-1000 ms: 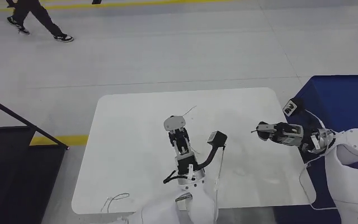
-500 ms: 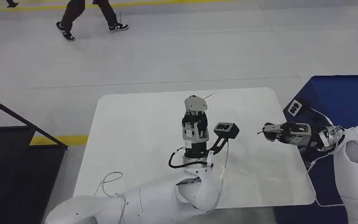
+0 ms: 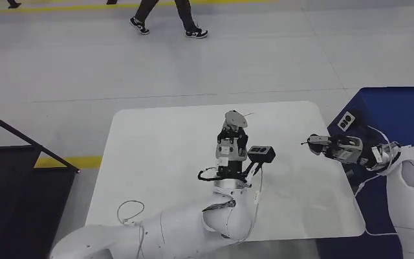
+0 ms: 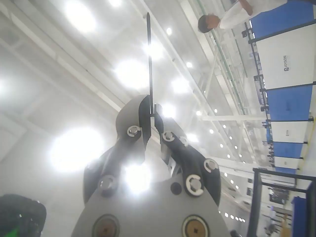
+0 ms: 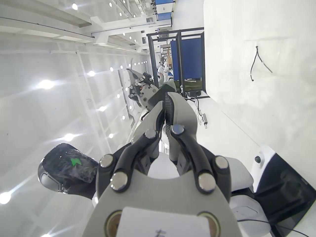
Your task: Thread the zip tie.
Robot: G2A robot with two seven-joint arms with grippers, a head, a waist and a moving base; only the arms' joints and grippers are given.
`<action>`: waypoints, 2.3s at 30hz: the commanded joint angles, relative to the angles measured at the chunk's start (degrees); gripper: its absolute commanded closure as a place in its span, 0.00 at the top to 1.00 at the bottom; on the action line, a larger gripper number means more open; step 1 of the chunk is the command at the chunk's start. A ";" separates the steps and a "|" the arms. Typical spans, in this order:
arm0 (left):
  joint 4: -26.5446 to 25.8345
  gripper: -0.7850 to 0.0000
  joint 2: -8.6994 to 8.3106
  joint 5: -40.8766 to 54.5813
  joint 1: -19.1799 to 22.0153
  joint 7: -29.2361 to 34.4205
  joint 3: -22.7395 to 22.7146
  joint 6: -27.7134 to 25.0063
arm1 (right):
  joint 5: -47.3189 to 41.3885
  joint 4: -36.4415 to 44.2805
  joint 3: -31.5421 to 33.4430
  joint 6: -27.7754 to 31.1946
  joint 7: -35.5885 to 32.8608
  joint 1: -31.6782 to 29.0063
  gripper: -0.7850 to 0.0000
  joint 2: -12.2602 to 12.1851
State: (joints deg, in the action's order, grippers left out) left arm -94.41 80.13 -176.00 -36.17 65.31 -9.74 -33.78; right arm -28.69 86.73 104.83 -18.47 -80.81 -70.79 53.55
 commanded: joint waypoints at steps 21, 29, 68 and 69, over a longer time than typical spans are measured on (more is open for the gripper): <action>-13.71 0.00 -9.61 0.00 0.32 -31.58 0.00 8.13 | 0.27 0.88 -3.00 0.44 -1.90 -1.53 0.00 -0.84; -13.75 0.00 -9.37 0.00 2.61 -29.31 0.00 7.83 | 0.39 -0.22 -3.74 1.64 -6.65 -2.64 0.00 -2.19; -15.90 0.00 -15.09 0.00 13.63 -48.73 0.00 7.65 | -23.61 -4.38 -22.90 -2.90 -2.13 -1.55 0.00 -13.74; -15.90 0.00 -15.09 0.00 13.63 -48.73 0.00 7.65 | -23.61 -4.38 -22.90 -2.90 -2.13 -1.55 0.00 -13.74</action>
State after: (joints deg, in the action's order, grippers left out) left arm -110.31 65.04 -176.00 -22.54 16.60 -9.74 -26.14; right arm -52.30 82.35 81.92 -21.37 -82.93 -72.35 39.81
